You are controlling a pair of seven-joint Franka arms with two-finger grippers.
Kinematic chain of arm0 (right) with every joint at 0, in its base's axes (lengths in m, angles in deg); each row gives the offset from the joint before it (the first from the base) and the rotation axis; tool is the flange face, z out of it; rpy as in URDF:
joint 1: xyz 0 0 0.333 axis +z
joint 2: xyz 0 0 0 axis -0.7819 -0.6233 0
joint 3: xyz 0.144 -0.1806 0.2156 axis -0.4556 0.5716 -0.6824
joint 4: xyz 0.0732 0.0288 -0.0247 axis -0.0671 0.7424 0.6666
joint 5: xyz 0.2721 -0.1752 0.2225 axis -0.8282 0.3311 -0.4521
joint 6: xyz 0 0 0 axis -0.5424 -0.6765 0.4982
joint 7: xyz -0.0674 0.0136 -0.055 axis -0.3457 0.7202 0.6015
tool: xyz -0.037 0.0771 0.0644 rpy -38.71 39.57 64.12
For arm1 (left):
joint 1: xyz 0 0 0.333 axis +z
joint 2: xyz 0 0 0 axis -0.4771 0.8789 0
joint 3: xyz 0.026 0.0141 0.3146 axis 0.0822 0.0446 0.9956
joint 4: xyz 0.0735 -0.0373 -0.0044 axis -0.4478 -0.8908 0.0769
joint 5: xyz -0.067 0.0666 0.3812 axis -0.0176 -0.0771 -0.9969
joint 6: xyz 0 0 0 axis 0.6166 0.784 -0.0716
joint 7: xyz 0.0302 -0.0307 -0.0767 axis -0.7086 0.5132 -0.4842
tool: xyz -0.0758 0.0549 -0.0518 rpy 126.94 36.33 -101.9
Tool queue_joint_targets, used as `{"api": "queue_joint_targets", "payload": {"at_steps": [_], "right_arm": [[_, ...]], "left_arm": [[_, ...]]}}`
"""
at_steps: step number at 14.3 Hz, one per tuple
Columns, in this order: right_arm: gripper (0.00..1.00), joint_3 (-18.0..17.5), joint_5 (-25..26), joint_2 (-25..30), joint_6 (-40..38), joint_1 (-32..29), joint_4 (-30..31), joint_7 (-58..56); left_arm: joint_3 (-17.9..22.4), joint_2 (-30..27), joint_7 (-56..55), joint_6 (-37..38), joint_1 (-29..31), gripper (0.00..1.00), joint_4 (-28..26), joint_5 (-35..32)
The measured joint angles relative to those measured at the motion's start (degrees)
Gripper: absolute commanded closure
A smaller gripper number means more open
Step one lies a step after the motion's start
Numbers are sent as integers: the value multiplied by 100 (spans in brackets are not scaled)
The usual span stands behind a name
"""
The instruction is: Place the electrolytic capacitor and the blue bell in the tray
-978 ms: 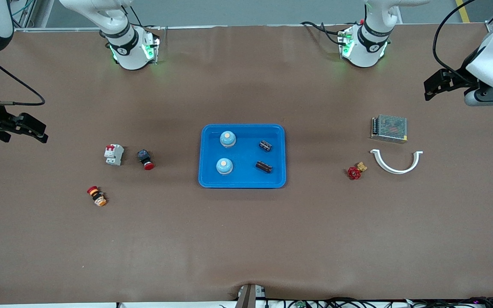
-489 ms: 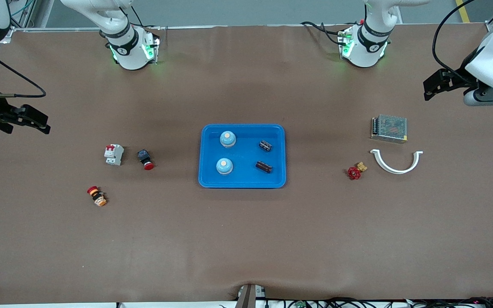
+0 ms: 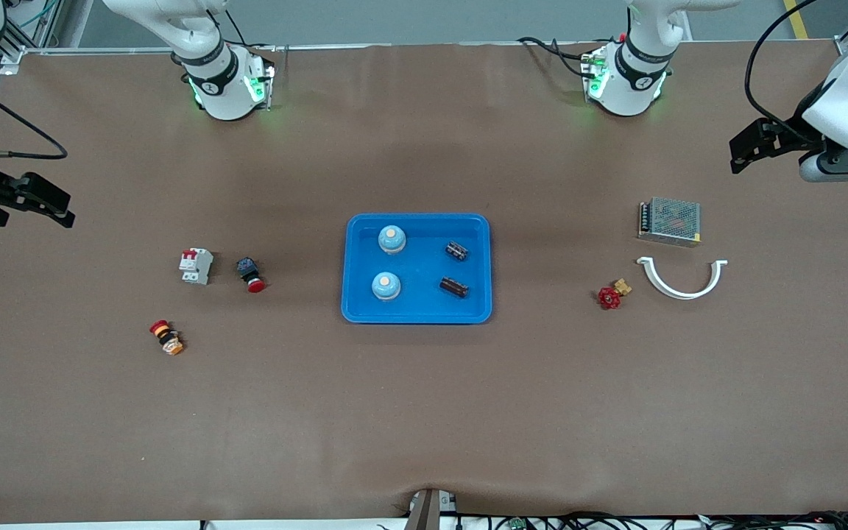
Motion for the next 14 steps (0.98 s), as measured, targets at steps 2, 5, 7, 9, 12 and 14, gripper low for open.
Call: {"api": "queue_joint_targets", "payload": {"at_steps": [2, 5, 7, 9, 12, 14], "right_arm": [[0, 24, 0, 1, -25, -2, -35, 0], [0, 47, 0, 20, -30, -8, -49, 0], [0, 47, 0, 45, -43, -7, -54, 0], [0, 48, 0, 56, -54, -7, -55, 0], [0, 48, 0, 57, -70, -7, -55, 0], [0, 48, 0, 57, -75, -7, -55, 0]], "left_arm": [[3, 0, 3, 0, 4, 0, 40, 0], [2, 0, 5, 0, 4, 0, 56, 0], [2, 0, 8, 0, 3, 0, 56, 0], [2, 0, 11, -1, 3, 0, 72, 0], [1, 0, 15, -3, 3, 0, 156, 12], [1, 1, 17, -3, 3, 0, 181, 68]]}}
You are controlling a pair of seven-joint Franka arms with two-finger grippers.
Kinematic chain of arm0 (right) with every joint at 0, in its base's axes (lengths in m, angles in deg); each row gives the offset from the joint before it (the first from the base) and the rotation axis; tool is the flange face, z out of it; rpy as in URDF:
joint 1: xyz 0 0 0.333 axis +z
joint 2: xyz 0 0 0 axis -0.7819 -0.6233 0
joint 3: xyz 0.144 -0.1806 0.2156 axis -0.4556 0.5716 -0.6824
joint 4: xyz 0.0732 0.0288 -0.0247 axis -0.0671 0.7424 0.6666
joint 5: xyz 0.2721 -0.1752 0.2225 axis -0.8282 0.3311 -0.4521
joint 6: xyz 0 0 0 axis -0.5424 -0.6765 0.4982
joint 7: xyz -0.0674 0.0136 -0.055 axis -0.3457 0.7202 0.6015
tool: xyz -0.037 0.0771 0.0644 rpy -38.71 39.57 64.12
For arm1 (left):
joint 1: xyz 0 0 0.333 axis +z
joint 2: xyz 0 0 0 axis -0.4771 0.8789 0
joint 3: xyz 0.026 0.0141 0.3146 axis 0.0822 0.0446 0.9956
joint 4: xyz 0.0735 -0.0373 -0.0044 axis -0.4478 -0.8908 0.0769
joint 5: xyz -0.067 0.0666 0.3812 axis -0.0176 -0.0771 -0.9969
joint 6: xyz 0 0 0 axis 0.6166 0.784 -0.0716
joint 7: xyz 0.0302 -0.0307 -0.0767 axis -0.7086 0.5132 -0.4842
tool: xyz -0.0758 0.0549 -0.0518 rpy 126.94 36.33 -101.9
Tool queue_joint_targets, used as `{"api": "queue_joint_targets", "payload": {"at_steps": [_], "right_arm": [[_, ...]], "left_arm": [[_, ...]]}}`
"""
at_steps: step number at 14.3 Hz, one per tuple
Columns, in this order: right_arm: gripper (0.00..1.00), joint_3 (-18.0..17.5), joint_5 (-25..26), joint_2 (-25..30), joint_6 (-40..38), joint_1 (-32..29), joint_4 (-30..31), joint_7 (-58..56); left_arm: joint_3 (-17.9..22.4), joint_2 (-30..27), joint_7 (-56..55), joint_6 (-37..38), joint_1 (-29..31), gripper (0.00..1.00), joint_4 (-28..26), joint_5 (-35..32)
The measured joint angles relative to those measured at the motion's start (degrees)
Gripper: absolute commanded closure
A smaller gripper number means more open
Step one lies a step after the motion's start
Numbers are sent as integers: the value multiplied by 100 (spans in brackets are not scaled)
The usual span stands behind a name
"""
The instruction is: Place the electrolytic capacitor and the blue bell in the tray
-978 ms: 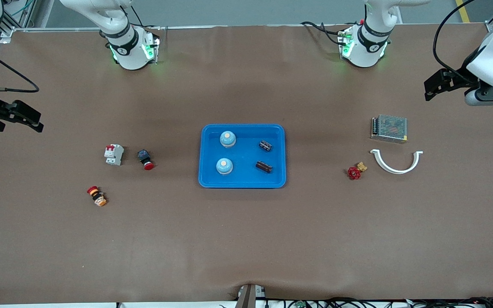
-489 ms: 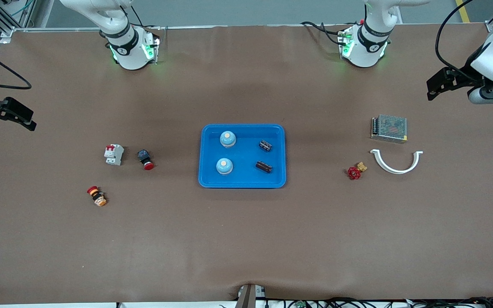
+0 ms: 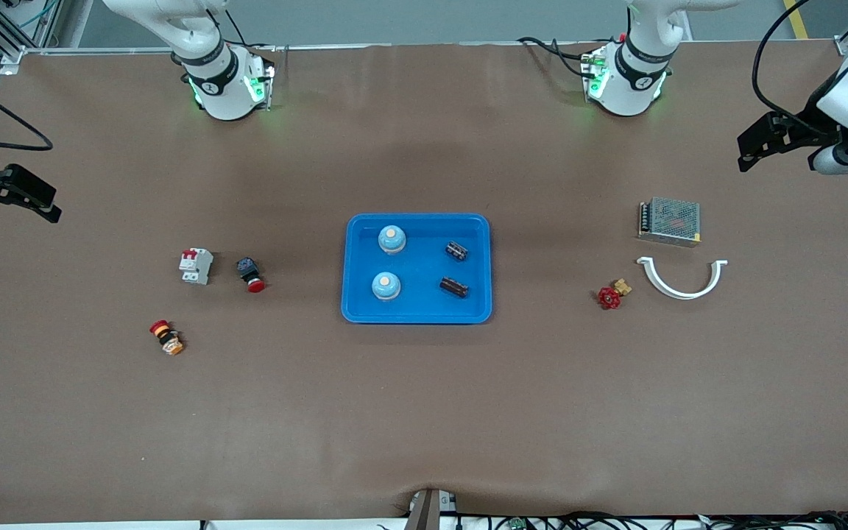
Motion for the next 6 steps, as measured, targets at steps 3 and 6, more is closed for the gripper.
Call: {"api": "queue_joint_targets", "payload": {"at_steps": [3, 6], "right_arm": [[0, 0, 0, 0, -7, 0, 0, 0], [0, 0, 0, 0, -9, 0, 0, 0]], "left_arm": [[4, 14, 1, 0, 2, 0, 2, 16], [18, 21, 1, 0, 5, 0, 23, 16]]}}
